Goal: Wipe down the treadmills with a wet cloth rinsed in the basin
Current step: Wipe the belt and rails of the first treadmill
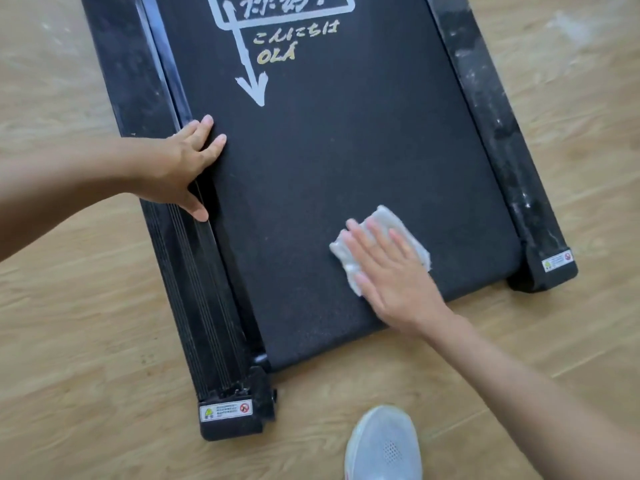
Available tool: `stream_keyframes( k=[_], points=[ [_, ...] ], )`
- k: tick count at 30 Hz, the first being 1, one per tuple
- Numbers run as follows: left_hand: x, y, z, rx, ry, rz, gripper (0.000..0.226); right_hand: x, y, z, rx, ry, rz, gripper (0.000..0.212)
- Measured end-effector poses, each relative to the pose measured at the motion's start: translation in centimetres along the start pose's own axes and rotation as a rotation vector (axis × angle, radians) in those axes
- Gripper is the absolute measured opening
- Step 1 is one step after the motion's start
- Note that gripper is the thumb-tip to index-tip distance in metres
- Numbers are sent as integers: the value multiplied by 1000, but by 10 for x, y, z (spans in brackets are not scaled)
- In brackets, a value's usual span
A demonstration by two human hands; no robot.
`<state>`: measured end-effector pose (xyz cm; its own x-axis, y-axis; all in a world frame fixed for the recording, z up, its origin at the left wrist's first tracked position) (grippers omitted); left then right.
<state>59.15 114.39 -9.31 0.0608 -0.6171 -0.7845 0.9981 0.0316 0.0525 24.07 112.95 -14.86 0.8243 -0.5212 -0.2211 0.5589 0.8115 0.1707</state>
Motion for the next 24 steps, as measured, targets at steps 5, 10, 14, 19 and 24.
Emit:
stream_keyframes(
  k=[5, 10, 14, 19, 24],
  points=[
    [5, 2, -2, 31, -2, 4, 137, 0, -168, 32, 228, -26, -542, 67],
    [9, 7, -4, 36, -1, -9, 139, -45, -147, 14, 241, -91, -711, 66],
    [11, 5, -5, 34, 6, -10, 138, -94, -92, -7, 264, -78, -736, 68],
    [14, 5, -7, 39, 19, -18, 136, -49, 56, -18, 185, 4, -279, 66],
    [17, 8, -10, 68, 28, -11, 138, -9, 156, -24, 131, 49, 139, 60]
  ],
)
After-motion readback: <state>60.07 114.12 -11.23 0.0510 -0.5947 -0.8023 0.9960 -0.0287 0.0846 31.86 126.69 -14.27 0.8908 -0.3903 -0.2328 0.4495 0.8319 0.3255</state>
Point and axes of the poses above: each hand's wrist, its own x-axis towards the middle knuckle, its own z-axis out of the back of the hand, y = z × x, the point moved 6 cm from there along x, towards the middle knuckle, and after that the axes turned 5 degrees about y, right-handed, at the moved point
